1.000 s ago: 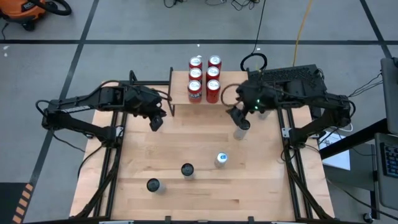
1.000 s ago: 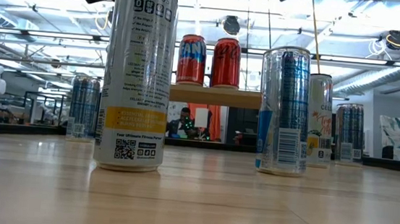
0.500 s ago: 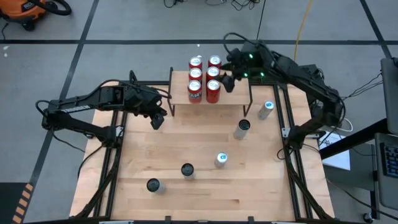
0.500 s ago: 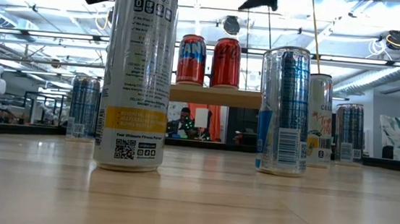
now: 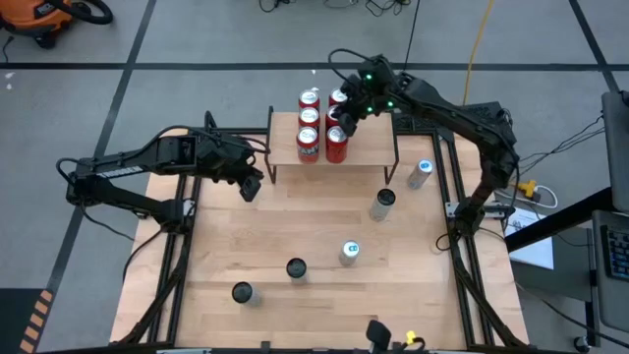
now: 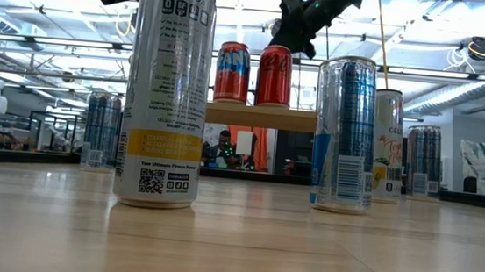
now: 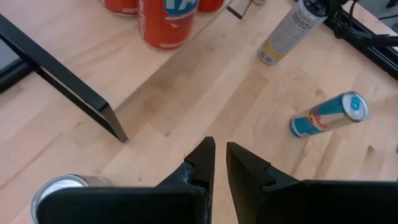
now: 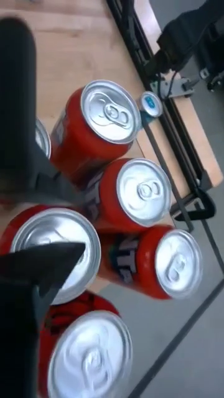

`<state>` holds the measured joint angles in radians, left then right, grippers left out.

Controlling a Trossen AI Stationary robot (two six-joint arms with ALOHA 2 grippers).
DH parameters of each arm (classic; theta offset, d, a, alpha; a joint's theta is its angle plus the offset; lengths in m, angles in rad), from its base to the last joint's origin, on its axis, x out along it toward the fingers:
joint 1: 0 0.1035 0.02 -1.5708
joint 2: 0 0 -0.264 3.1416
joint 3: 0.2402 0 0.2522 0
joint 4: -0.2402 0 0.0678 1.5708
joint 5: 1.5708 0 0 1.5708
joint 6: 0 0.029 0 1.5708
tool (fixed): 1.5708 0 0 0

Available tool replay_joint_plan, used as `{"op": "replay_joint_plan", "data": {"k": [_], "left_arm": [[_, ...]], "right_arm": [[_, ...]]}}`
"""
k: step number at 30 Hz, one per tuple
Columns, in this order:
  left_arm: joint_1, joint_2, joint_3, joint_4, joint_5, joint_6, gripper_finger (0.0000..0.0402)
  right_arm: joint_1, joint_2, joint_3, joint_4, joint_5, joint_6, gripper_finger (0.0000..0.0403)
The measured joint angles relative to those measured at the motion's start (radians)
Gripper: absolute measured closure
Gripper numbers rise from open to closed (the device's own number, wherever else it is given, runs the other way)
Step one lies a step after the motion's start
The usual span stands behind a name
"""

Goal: Place canned beverage on shelf
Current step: Adjust the red-black soda can on the shelf

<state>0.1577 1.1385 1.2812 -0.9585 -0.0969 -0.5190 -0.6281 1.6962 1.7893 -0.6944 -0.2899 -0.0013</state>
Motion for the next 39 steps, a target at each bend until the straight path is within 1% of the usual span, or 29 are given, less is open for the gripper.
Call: {"op": "replay_joint_plan", "data": {"k": [4, 7, 9, 12, 17, 33, 39], "left_arm": [[0.0, 0.0, 0.0, 0.0, -0.01, 0.0, 0.0359], [0.0, 0.0, 0.0, 0.0, -0.012, 0.0, 0.0359], [0.0, 0.0, 0.0, 0.0, -0.013, 0.0, 0.0359], [0.0, 0.0, 0.0, 0.0, -0.017, 0.0, 0.0359], [0.0, 0.0, 0.0, -0.001, -0.017, 0.0, 0.0359], [-0.001, 0.0, 0.0, -0.001, -0.015, 0.001, 0.0359], [-0.001, 0.0, 0.0, -0.001, -0.015, 0.001, 0.0359]], "right_arm": [[0.001, 0.015, 0.0, 0.002, 0.0, 0.012, 0.0374], [0.0, 0.016, 0.0, -0.007, 0.014, 0.002, 0.0398], [0.0, 0.016, 0.0, -0.018, 0.054, -0.011, 0.0398], [-0.001, 0.016, 0.001, -0.033, 0.078, -0.02, 0.0395], [-0.001, 0.015, 0.001, -0.039, 0.08, -0.022, 0.0402], [-0.001, 0.015, 0.002, -0.057, 0.085, -0.015, 0.0403], [0.0, 0.014, 0.002, -0.065, 0.107, -0.016, 0.0403]]}}
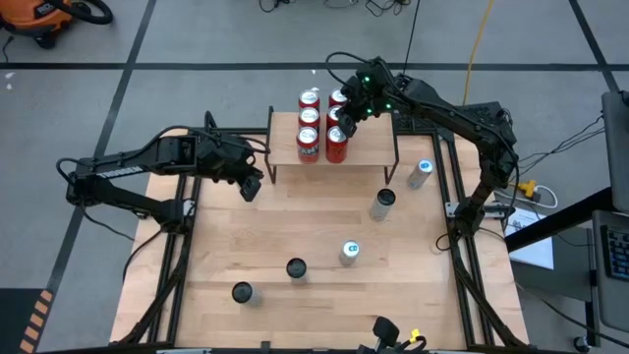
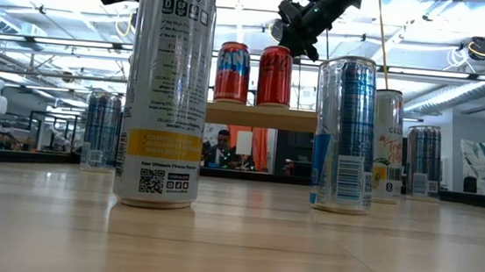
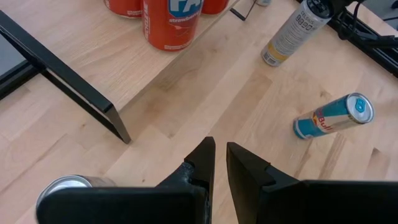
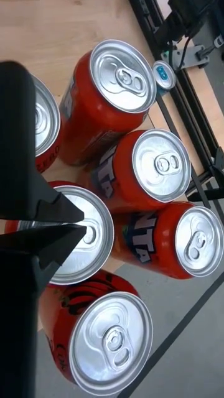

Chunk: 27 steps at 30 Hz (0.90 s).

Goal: Place canned beverage on shelf
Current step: Adjust the red-black soda can on the shelf

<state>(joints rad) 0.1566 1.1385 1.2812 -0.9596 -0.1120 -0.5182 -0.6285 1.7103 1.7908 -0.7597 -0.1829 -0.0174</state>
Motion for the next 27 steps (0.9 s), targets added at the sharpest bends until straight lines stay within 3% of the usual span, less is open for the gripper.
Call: {"op": "replay_joint_plan", "data": {"k": [27], "left_arm": [[0.0, 0.0, 0.0, 0.0, 0.005, 0.001, 0.0359]], "right_arm": [[-0.002, -0.026, -0.002, -0.009, 0.0, 0.008, 0.0403]]}}
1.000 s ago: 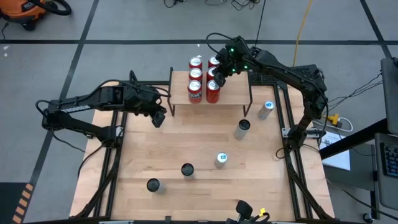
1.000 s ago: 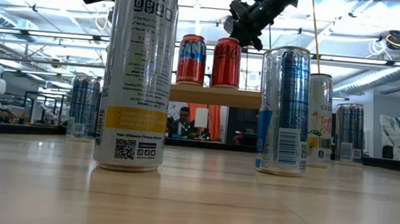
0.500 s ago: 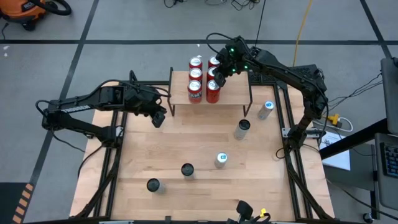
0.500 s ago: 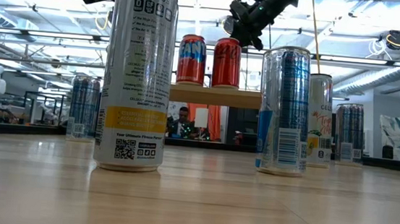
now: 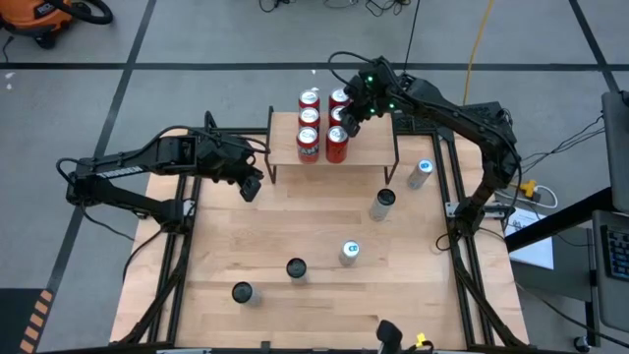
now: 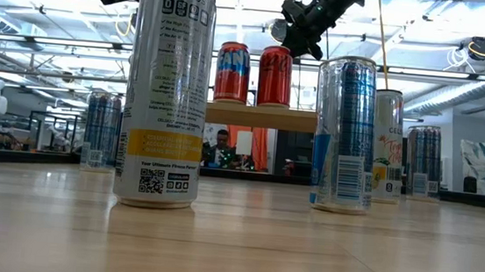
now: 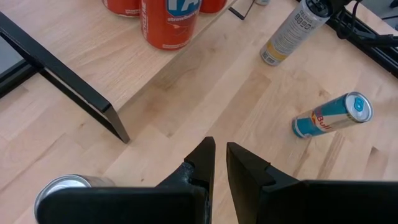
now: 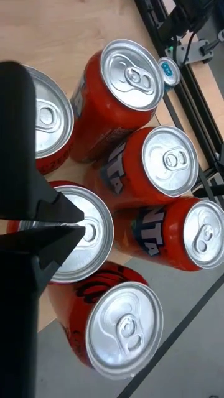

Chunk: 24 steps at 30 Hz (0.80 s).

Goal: Place canned beverage on shelf
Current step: Adjust the red-black soda can on the shelf

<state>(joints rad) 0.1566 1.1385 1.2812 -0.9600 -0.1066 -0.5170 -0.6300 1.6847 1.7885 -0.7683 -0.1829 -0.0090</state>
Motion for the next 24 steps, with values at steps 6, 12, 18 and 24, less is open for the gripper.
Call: {"op": "replay_joint_plan", "data": {"k": [6, 12, 18, 24], "left_arm": [[0.0, 0.0, 0.0, 0.0, 0.0, 0.0, 0.0359], [0.0, 0.0, 0.0, 0.0, -0.001, 0.001, 0.0359], [0.0, 0.0, 0.0, 0.0, -0.001, 0.004, 0.0359], [0.0, 0.0, 0.0, 0.0, -0.001, 0.002, 0.0359]], "right_arm": [[0.004, -0.048, 0.0, 0.015, -0.051, 0.029, 0.0403], [0.036, -0.063, 0.0, 0.007, -0.137, 0.078, 0.0403], [0.092, -0.045, 0.0, -0.012, -0.138, 0.076, 0.0403], [0.101, -0.045, -0.005, -0.064, -0.132, 0.076, 0.0403]]}}
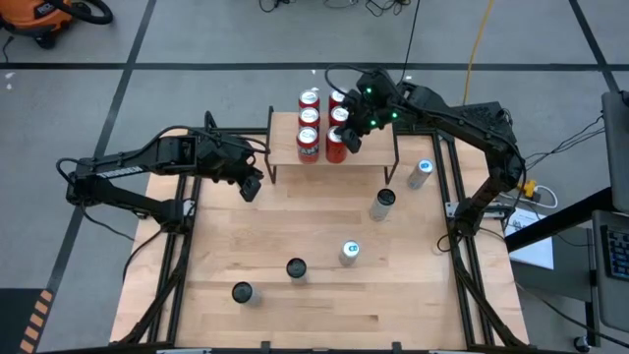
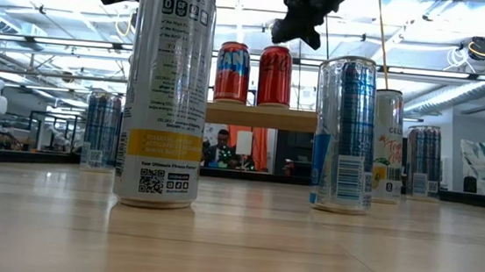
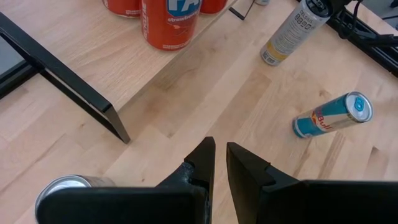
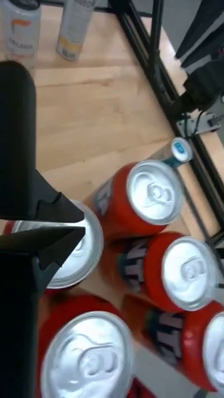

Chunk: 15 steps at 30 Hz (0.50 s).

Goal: Place canned beverage on shelf
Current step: Adjust the red-black soda can on the shelf

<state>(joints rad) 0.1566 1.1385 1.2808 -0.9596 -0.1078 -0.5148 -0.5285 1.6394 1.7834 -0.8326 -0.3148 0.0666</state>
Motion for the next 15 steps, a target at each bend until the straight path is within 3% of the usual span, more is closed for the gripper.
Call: {"op": "replay_joint_plan", "data": {"k": [15], "left_arm": [[0.0, 0.0, 0.0, 0.0, 0.001, -0.001, 0.0359]], "right_arm": [[0.0, -0.002, -0.038, -0.041, 0.026, -0.011, 0.0403]]}}
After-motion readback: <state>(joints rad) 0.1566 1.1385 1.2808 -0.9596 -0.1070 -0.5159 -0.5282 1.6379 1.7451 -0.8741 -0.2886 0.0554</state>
